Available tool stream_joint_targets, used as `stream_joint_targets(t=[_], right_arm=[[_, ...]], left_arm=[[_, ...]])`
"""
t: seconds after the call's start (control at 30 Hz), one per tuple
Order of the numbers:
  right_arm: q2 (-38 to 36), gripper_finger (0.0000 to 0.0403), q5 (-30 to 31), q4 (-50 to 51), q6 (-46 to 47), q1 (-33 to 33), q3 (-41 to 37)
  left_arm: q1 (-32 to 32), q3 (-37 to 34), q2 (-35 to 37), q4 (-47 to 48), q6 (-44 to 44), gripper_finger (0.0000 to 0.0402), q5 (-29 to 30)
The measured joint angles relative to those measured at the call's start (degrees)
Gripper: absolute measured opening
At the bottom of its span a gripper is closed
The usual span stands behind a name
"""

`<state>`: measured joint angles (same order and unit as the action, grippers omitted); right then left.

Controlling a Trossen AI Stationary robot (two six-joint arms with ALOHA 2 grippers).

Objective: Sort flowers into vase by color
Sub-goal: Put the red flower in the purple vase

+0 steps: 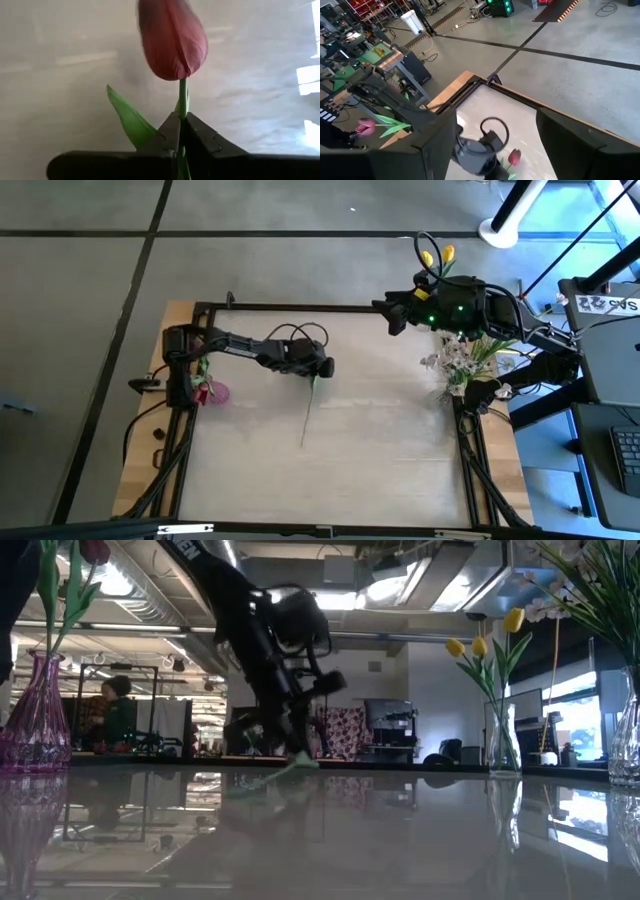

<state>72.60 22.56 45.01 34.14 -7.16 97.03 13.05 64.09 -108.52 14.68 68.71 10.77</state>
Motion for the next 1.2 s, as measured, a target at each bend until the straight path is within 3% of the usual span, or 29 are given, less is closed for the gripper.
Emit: stream_joint_targets(t=[0.23,0.5,0.7,0.93,1.03,1.2], right_arm=[[0.0,0.0272,-0.5,-1.42,-3.55,0.0,0.0],[0.0,0.0272,-0.49,-2.52,-9.08,0.0,0.0],[0.0,0.0272,-0.74,-9.94,-16.13,0.0,0.0],[0.52,0.0272,1.28,-18.4,-24.25,0.0,0.0],[1.48,0.0272,4.62,-18.56,-26.77,0.0,0.0],[3.48,0.0272,6.81,-18.34,-27.08,0.0,0.0]], left_arm=[[0.85,-0.01,10.62,-0.5,-3.49,0.0004,1.64],[-0.01,0.05,35.35,-0.31,-22.02,0.0003,8.91],[-3.76,0.05,56.17,0.26,-40.19,0.0002,9.23],[-7.12,0.16,74.35,-0.21,-50.69,0.0002,9.31],[-7.14,0.16,78.36,-1.08,-53.32,0.0001,7.11],[-7.14,3.46,82.49,-0.37,-57.74,0.0001,-2.31]])
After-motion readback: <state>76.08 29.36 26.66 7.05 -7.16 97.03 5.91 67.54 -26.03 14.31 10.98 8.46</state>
